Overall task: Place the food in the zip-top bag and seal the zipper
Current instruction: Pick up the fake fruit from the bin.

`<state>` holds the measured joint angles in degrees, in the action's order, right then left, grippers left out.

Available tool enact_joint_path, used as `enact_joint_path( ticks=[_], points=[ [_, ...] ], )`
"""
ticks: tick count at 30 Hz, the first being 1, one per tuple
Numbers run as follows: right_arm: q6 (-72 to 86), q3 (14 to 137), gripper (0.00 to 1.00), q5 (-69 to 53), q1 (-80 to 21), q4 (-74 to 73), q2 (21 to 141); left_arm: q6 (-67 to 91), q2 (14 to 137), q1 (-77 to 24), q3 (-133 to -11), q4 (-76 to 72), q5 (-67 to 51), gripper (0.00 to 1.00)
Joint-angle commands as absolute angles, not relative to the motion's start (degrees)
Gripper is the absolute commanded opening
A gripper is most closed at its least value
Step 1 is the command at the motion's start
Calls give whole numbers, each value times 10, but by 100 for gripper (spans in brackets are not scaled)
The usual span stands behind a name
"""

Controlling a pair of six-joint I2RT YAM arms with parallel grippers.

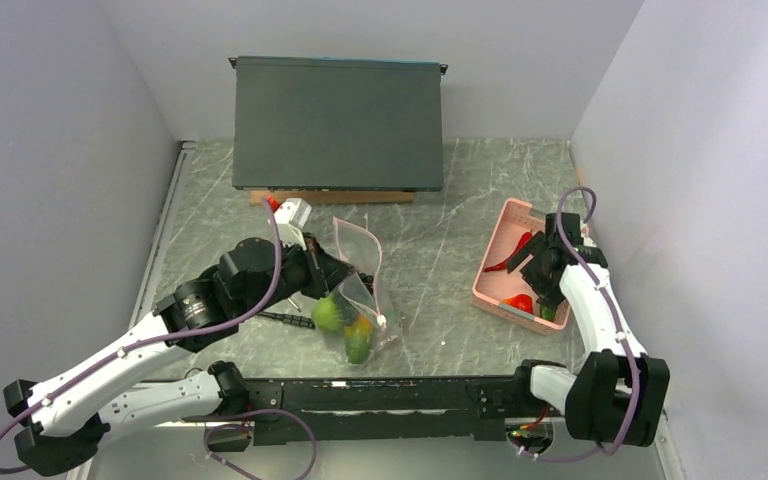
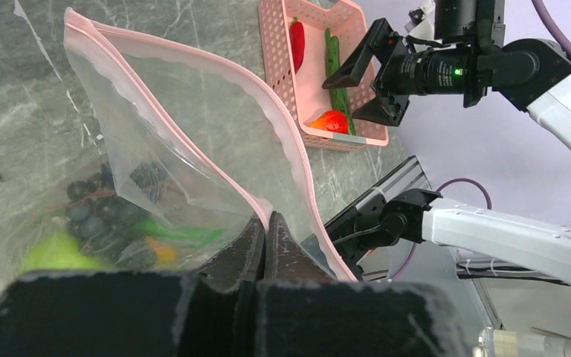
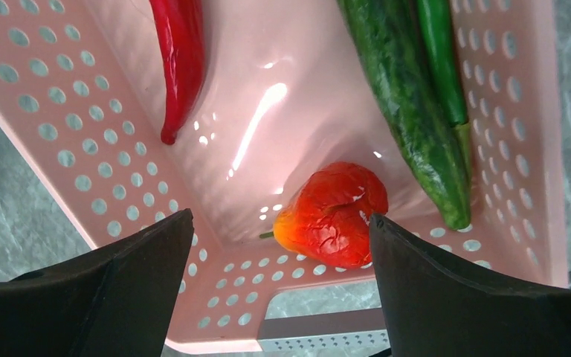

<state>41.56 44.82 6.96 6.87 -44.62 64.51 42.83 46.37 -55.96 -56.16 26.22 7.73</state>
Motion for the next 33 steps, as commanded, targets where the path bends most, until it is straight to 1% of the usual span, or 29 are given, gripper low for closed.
enact_joint_path(
  ticks=[1, 8, 11, 13, 16, 18, 22, 26, 29, 31, 33],
  points=[
    [420, 443, 90, 39, 71, -460, 653, 410, 464, -562, -564, 231, 71, 0],
    [420, 406, 90, 26, 71, -433, 680, 411, 448, -562, -551, 216, 72, 0],
    [421, 393, 85, 20, 72, -399, 702, 407, 451, -562, -559, 228, 73, 0],
    [420, 389, 78, 20, 71, -380, 719, 408, 452, -562, -562, 232, 72, 0],
    [414, 391, 71, 25, 72, -356, 730, 412, 450, -562, -559, 231, 71, 0],
    [408, 399, 64, 33, 71, -356, 730, 415, 448, -562, -555, 229, 70, 0],
    [399, 412, 40, 36, 71, -369, 708, 417, 449, -562, -552, 225, 70, 0],
    [393, 427, 25, 38, 70, -384, 658, 415, 455, -562, -555, 223, 70, 0],
    [384, 456, 8, 34, 64, -406, 621, 411, 464, -562, -564, 230, 70, 0],
    [376, 487, 2, 31, 50, -424, 598, 409, 467, -562, -567, 234, 72, 0],
    [368, 523, 0, 27, 23, -436, 575, 407, 469, -562, -568, 233, 74, 0]
  ],
)
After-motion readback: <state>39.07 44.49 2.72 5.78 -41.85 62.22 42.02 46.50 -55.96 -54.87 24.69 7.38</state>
